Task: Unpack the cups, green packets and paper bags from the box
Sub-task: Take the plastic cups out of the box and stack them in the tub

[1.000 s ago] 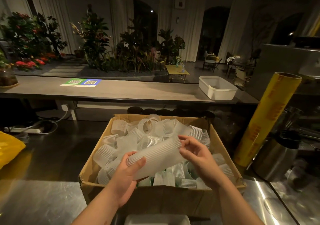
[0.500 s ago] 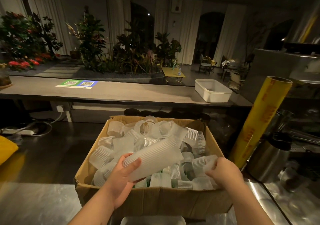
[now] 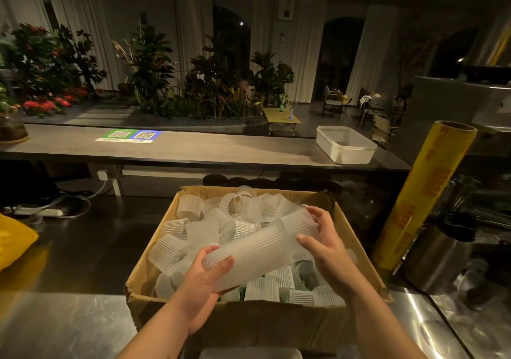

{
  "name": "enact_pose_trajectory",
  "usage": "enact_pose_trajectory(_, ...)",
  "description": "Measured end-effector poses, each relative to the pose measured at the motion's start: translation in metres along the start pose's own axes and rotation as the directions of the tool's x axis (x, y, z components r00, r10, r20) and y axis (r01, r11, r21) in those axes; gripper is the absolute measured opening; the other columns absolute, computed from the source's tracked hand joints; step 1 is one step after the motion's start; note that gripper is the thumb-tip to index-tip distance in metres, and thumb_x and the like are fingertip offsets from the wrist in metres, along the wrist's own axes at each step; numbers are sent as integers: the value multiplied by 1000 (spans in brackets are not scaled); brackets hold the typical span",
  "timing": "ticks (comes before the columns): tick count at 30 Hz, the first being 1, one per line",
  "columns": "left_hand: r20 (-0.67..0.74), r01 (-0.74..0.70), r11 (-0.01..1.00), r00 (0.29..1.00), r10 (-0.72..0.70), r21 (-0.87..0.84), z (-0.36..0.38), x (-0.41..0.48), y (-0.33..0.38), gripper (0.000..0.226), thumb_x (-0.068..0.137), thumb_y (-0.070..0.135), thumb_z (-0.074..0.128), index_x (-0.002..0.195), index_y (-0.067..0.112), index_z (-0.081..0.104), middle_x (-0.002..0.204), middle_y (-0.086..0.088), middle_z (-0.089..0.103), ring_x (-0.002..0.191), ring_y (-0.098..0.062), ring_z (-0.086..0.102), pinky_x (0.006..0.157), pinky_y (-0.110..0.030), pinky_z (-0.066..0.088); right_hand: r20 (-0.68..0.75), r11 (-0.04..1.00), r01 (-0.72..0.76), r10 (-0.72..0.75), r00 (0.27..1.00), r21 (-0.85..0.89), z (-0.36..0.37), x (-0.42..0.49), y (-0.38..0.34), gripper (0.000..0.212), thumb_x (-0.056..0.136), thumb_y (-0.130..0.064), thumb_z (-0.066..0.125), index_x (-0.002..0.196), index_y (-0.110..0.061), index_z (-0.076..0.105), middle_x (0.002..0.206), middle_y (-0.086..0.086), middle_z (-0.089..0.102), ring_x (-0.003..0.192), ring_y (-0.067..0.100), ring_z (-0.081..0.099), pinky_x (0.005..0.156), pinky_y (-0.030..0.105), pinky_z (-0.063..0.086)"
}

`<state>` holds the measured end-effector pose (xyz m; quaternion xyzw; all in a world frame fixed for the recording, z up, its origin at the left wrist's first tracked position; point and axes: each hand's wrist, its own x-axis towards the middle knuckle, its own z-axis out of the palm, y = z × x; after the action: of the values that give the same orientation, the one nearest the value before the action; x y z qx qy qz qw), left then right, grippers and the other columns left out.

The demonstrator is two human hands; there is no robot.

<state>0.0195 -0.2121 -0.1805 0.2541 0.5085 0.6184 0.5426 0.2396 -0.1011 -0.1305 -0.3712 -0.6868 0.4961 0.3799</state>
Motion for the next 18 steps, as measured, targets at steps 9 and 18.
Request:
enact_pose_trajectory(9,-7,4,1000,1000,-4,3,-1,4,-1,62,74,29,78,130,25,52,133,-14,52,120,-35,53,90,-41,56,147,999,-34,33,989,5,-2,-3,11,65,88,-39,56,146,-56,33,147,-27,33,142,14,35,123,49,30)
enact_pose_trajectory(18,-24,-6,998,1000,7,57,1,4,-2,56,74,32,78,124,30,53,130,-11,52,119,-33,53,96,-42,55,252,991,-95,69,965,91,10,-5,18,61,88,-68,50,147,-60,34,144,-39,33,138,-1,34,115,33,26)
